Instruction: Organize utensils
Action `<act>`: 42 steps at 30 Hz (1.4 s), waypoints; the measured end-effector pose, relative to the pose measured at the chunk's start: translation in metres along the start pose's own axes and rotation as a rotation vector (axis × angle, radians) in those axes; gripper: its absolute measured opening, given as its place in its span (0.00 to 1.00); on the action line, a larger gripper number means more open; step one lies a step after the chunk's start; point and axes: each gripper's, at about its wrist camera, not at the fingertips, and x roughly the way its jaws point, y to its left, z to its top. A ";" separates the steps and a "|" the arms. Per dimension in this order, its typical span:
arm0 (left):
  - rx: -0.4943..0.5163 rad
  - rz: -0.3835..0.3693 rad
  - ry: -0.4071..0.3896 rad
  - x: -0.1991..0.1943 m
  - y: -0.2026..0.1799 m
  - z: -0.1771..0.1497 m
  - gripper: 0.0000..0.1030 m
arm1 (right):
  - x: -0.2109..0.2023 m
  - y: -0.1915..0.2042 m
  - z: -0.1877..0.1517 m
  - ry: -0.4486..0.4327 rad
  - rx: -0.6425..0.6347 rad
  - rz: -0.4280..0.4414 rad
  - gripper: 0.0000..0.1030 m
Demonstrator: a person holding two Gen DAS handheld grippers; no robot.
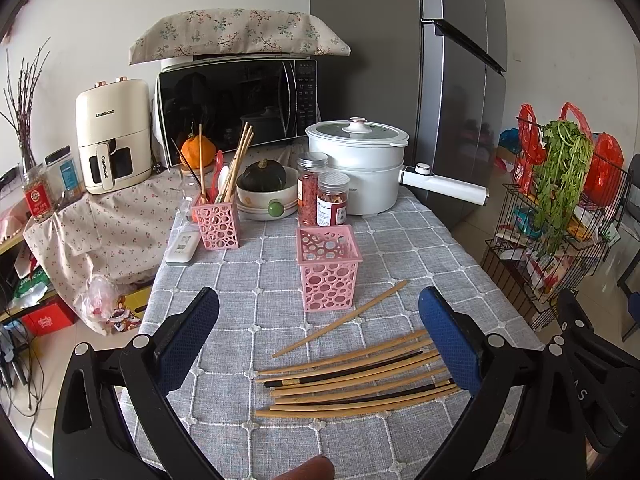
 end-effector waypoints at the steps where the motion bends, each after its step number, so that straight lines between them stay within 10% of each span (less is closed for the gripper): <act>1: 0.000 0.000 0.000 0.000 0.000 0.000 0.93 | 0.000 0.001 0.000 -0.002 -0.001 -0.001 0.95; 42: -0.007 -0.004 -0.007 -0.002 0.003 0.002 0.93 | -0.003 -0.001 0.002 -0.011 0.003 -0.007 0.95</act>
